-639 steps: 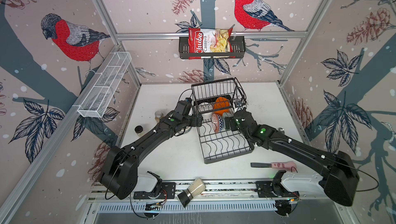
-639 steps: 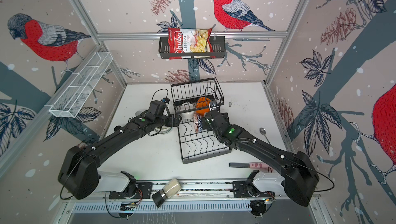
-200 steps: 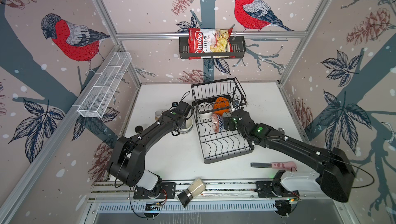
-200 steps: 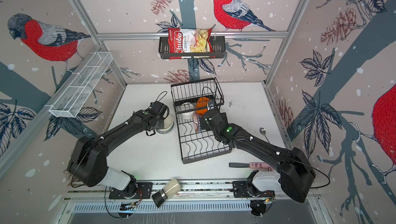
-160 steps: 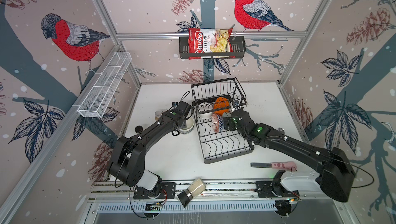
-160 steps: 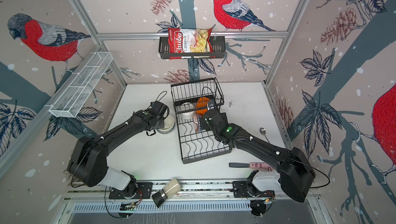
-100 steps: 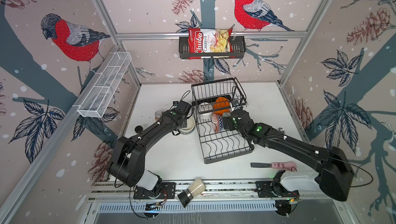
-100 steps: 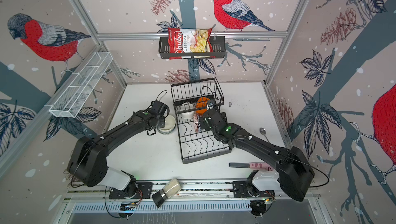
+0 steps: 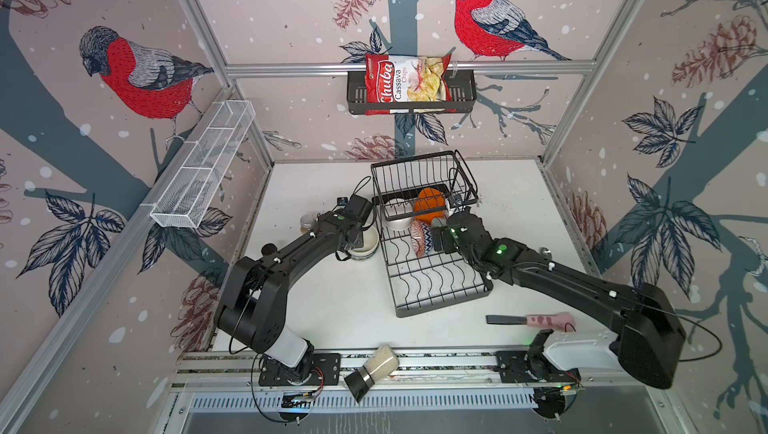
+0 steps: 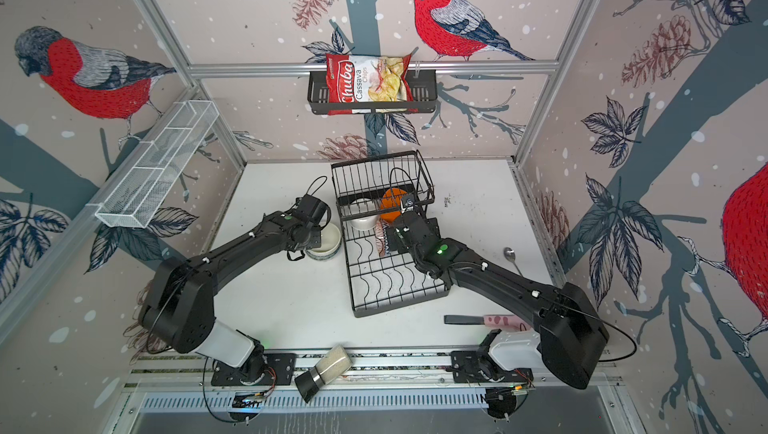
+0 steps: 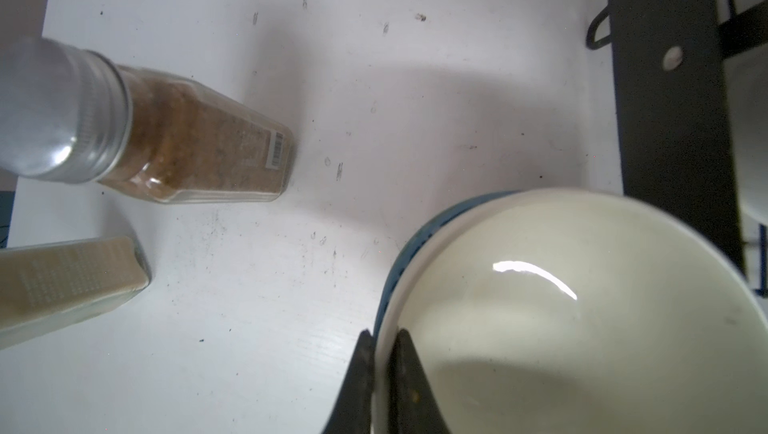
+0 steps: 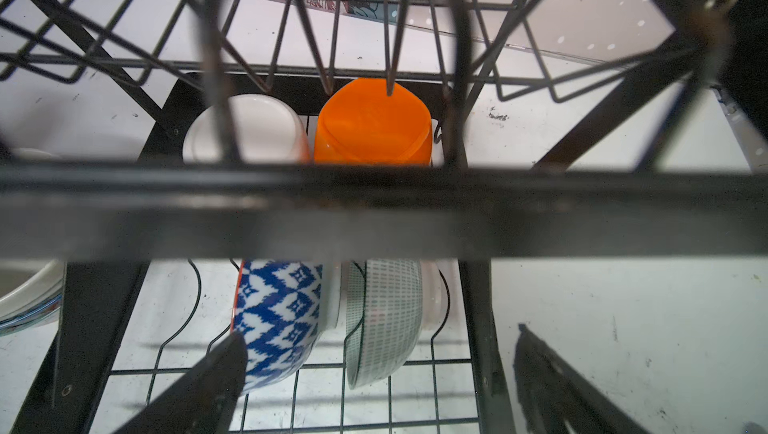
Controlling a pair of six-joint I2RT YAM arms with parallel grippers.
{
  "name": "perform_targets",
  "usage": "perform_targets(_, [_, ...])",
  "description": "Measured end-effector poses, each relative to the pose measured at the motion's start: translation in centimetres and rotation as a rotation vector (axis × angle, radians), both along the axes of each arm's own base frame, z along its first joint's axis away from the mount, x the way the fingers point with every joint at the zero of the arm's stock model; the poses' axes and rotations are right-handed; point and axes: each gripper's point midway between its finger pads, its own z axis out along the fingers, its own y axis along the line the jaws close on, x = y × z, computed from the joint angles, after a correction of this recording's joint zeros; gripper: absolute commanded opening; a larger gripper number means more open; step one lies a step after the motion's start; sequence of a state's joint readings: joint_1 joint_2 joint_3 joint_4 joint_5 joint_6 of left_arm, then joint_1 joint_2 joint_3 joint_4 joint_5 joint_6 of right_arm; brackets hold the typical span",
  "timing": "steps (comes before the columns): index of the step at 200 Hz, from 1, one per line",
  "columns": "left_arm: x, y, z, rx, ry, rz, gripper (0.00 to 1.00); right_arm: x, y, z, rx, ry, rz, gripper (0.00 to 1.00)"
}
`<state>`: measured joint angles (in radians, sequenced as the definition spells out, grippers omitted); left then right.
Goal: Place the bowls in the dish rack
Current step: 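Release the rack with the left gripper and grasp the cream bowl stack rim, then lift the cream bowl off the stack with the left gripper toward the rack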
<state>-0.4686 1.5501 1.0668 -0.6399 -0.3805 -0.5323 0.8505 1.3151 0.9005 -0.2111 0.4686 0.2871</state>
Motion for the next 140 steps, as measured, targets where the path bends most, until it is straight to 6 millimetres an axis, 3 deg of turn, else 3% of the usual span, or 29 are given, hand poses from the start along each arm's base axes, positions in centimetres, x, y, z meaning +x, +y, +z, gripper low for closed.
perform_targets(24, [0.1, -0.1, 0.3, -0.007, -0.009, 0.001, 0.00, 0.0, -0.1, -0.1, -0.001, 0.001, 0.000, 0.99])
perform_targets(73, [-0.2, -0.2, 0.8, -0.022, -0.015, -0.004, 0.00, -0.1, -0.1, -0.1, -0.002, 0.002, 0.000, 0.99])
perform_targets(140, [-1.0, -0.1, 3.8, -0.084, -0.099, -0.012, 0.00, -0.1, -0.1, -0.1, -0.001, 0.002, 0.000, 0.99])
